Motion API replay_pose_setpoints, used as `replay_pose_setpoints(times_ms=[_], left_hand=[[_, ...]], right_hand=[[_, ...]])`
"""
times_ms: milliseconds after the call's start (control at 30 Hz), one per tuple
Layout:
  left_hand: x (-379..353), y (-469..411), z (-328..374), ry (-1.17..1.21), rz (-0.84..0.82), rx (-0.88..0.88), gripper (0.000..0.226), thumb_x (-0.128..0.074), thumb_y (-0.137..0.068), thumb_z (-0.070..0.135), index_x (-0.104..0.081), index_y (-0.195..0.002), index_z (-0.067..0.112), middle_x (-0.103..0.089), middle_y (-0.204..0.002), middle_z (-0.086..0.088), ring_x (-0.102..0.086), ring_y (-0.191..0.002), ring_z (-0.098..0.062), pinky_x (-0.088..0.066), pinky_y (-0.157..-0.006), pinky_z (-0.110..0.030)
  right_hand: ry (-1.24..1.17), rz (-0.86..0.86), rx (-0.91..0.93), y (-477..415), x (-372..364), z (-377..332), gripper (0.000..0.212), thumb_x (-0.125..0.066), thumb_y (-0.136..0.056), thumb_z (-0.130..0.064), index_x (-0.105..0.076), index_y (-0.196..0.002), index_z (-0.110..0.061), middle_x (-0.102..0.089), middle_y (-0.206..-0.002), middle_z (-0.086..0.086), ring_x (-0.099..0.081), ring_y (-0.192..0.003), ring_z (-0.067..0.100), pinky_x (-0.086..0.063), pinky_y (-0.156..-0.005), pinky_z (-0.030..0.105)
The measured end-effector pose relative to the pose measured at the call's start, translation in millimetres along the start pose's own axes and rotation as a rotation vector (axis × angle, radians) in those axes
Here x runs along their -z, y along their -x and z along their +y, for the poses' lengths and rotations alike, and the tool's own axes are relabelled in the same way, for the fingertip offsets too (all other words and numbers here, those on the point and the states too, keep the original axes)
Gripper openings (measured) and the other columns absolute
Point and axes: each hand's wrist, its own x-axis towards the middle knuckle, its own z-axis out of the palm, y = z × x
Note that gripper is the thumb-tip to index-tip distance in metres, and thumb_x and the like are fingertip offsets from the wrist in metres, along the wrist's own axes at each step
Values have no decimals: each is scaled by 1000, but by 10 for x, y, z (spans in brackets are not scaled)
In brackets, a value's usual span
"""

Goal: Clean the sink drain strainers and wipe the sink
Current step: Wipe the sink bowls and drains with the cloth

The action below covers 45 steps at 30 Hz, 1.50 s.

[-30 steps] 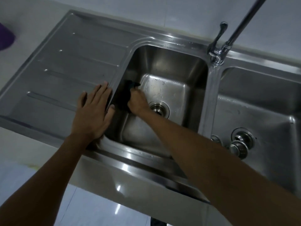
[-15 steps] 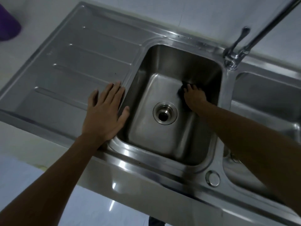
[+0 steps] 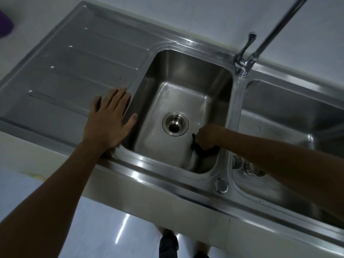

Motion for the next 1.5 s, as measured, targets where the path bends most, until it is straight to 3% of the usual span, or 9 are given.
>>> replay_pose_setpoints(times_ms=[367,633,733,867,1067,1200,1333,1433,1500], left_hand=[[40,-8,119,29,-17,13,84,-9,-100,72,-23,-162,18,-17,-172,-3,-12,-159,-20,-10,-126,-53],[76,36,149,37,-7,30,79,-17,-101,69,-27,-161,17,-20,-171,-4,-15,-159,-21,-12,-126,-54],[64,55,161,28,-5,41,78,-18,-102,68,-27,-161,18,-20,-172,-3,-15,-159,-21,-14,-126,-54],[46,60,136,24,0,40,77,-20,-103,68,-27,-161,18,-20,-171,-4,-17,-159,-21,-15,-126,-55],[39,61,150,-10,-10,30,76,-23,-104,64,-28,-161,15,-21,-171,-6,-18,-159,-24,-16,-126,-57],[38,258,324,-24,-84,172,80,-39,-103,59,-19,-163,10,-12,-173,-11,-11,-159,-32,-13,-126,-60],[71,409,1013,74,-125,152,85,-24,-101,66,-19,-164,10,-9,-173,-11,-6,-160,-29,-6,-126,-55],[146,319,1463,160,-110,104,79,-24,-103,64,-28,-161,11,-25,-170,-10,-22,-158,-25,-10,-126,-55],[222,248,1810,189,-76,59,71,-38,-105,58,-39,-157,9,-36,-165,-13,-35,-152,-29,-18,-124,-55]], right_hand=[[-330,-218,287,606,91,-288,43,-34,-104,-19,-53,-142,-11,-60,-137,12,-58,-122,33,-45,-106,43],[-1116,-6,277,885,17,-454,27,-41,-90,4,-63,-98,-9,-60,-84,9,-55,-72,20,-44,-68,34],[-1374,115,263,815,148,-697,36,-45,-94,0,-68,-116,-16,-67,-94,12,-61,-79,24,-49,-70,34],[-1443,301,331,546,598,-1125,26,-51,-99,-21,-68,-119,-18,-72,-117,11,-67,-110,29,-53,-101,46],[-1326,506,379,443,590,-1166,19,-47,-96,-9,-63,-102,-18,-66,-83,-4,-62,-74,12,-43,-63,23],[-1255,534,447,573,211,-971,19,-52,-94,0,-61,-88,-16,-64,-79,-1,-62,-74,17,-47,-67,32],[-1314,624,423,831,-180,-624,25,-52,-92,7,-66,-91,-13,-70,-82,0,-67,-79,13,-52,-70,27],[-1531,666,388,1121,-463,-230,52,-49,-92,13,-69,-94,-35,-73,-83,-15,-70,-82,-1,-53,-72,16],[-1664,702,342,1316,-748,15,41,-51,-94,10,-73,-96,-26,-75,-85,-7,-71,-82,6,-55,-74,23]])
